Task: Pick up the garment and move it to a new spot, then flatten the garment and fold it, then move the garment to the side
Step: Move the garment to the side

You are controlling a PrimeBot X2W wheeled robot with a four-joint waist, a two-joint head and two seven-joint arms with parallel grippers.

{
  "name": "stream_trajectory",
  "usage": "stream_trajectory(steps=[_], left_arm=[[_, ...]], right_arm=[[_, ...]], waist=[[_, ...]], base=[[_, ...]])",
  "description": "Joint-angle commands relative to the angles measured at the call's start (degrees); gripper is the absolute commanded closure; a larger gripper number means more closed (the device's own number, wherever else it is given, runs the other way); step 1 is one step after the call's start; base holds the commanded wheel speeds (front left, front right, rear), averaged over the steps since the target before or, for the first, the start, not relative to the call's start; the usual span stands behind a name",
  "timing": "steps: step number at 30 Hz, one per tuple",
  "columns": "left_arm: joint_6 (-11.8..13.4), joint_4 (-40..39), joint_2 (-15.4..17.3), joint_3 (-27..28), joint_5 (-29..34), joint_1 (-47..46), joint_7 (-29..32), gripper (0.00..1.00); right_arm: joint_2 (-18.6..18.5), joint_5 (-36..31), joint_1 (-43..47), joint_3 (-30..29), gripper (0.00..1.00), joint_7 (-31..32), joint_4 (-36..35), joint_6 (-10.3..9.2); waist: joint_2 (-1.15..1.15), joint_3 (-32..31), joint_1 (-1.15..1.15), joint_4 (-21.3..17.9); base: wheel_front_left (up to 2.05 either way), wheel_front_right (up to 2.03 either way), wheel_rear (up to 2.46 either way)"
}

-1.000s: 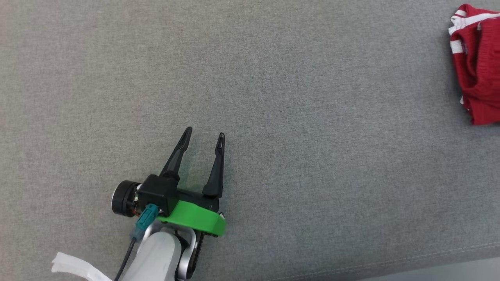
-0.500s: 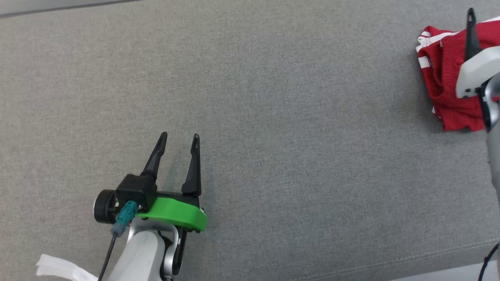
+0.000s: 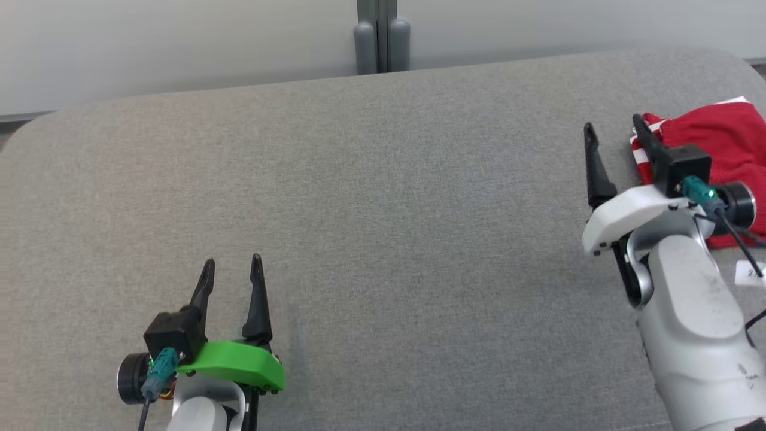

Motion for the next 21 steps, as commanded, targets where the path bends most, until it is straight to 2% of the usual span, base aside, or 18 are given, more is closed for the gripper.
stream_trajectory(steps=[1, 9, 16, 21], left_arm=[[-0.2, -0.1, -0.2, 0.8, -0.1, 1.5, -0.1, 0.00], [-0.6, 0.4, -0.9, 0.9, -0.5, 5.3, -0.1, 0.00], [-0.5, -0.2, -1.2, 0.5, -0.3, 6.9, -0.1, 0.00], [0.0, -0.6, -1.2, -0.2, 0.7, 7.6, -0.1, 0.00]], right_arm=[[1.1, 1.1, 2.9, 0.2, 0.00, -0.1, -1.8, -0.13], [4.6, 3.4, 16.7, -1.1, 0.00, -0.1, -11.4, -0.13], [5.0, 7.3, 26.6, 0.7, 0.00, -0.1, -18.8, -0.13], [5.0, 8.6, 30.0, 1.7, 0.00, 0.4, -22.5, -0.13]], waist=[[0.00, -3.6, 0.00, 3.3], [0.00, -6.5, 0.00, 6.1], [0.00, -7.4, 0.00, 6.9], [0.00, -7.6, 0.00, 6.7]], base=[[0.00, 0.00, 0.00], [0.00, 0.00, 0.00], [0.00, 0.00, 0.00], [0.00, 0.00, 0.00]])
